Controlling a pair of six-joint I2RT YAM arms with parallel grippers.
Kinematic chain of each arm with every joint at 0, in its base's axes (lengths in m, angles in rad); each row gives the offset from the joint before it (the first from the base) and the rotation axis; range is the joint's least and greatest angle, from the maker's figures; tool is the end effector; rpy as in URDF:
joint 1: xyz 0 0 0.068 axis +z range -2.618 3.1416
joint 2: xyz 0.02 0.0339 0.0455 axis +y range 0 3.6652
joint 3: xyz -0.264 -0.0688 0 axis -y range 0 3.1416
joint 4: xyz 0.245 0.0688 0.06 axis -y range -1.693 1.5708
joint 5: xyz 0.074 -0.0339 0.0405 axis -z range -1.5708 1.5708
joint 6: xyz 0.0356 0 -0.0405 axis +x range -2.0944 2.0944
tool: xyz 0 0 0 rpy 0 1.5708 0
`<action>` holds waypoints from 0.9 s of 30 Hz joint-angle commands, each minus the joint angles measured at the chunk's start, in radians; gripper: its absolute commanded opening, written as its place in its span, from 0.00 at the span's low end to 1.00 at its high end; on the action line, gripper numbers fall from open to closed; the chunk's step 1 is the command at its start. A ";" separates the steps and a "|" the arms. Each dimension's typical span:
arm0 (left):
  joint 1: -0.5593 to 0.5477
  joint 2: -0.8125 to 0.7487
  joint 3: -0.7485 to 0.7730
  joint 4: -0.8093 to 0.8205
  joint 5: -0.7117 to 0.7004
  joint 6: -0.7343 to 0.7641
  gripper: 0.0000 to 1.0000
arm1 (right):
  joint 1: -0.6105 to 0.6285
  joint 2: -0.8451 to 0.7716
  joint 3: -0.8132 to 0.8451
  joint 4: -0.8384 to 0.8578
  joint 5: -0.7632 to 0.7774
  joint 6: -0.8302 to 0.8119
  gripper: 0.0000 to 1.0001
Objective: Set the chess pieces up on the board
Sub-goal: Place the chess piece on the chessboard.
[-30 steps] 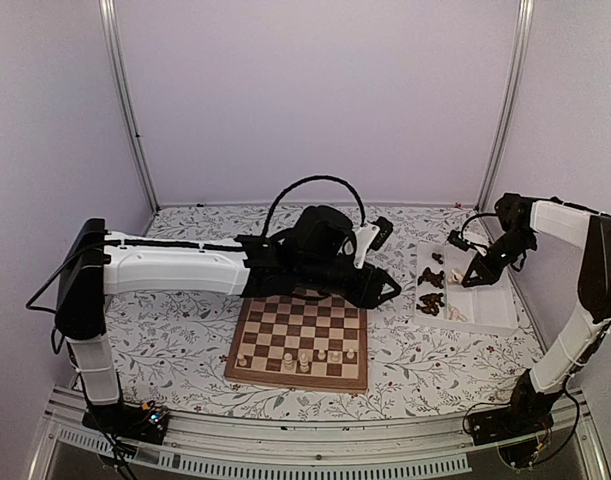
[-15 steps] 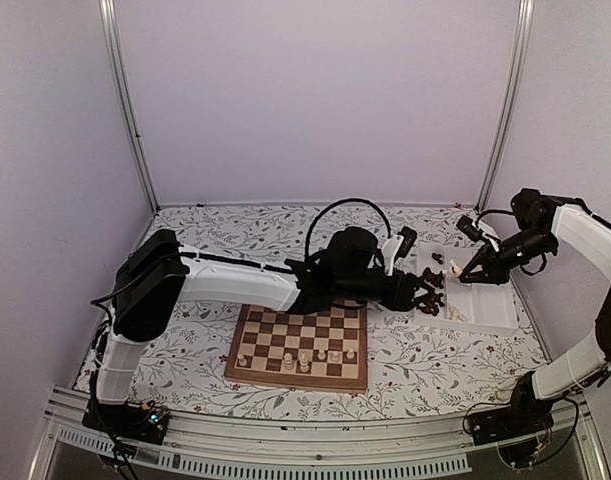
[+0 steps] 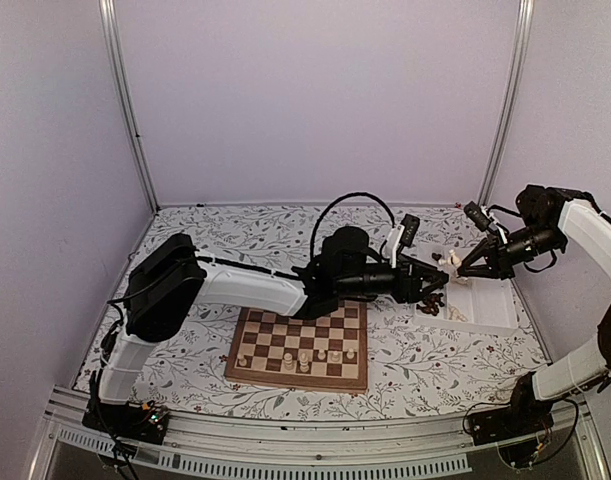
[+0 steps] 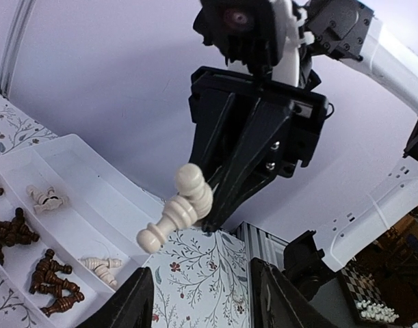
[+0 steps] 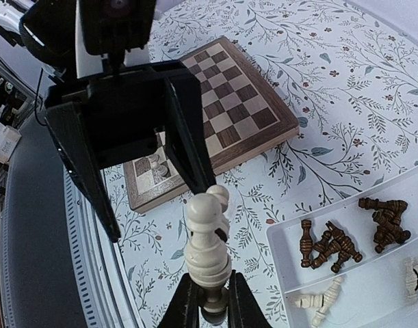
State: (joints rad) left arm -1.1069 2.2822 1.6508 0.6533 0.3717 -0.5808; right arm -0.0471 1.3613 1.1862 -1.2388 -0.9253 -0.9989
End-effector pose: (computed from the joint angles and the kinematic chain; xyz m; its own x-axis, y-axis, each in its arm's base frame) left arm 0.2268 -0.4822 0.2196 -0.5382 -0.0669 -0.8402 0.8378 0.0663 -0.5419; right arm 0.2328 0.0175 0.2939 -0.4530 -0.4851 -0.7480 -0.8818 0.3675 0.2956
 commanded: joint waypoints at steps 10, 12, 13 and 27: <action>0.028 0.065 0.070 0.074 0.047 -0.044 0.55 | 0.000 -0.023 0.027 -0.101 -0.091 -0.090 0.07; 0.028 0.074 0.085 0.089 0.069 -0.047 0.54 | 0.001 -0.019 0.024 -0.101 -0.094 -0.090 0.07; 0.030 0.079 0.095 0.094 0.078 -0.049 0.54 | 0.001 -0.018 0.024 -0.101 -0.096 -0.090 0.07; 0.039 0.076 0.080 0.148 0.121 -0.096 0.33 | 0.001 -0.013 0.029 -0.078 -0.081 -0.070 0.07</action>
State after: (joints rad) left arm -1.0836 2.3676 1.7542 0.7372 0.4786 -0.6601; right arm -0.0471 1.3556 1.1885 -1.3025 -0.9649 -1.0294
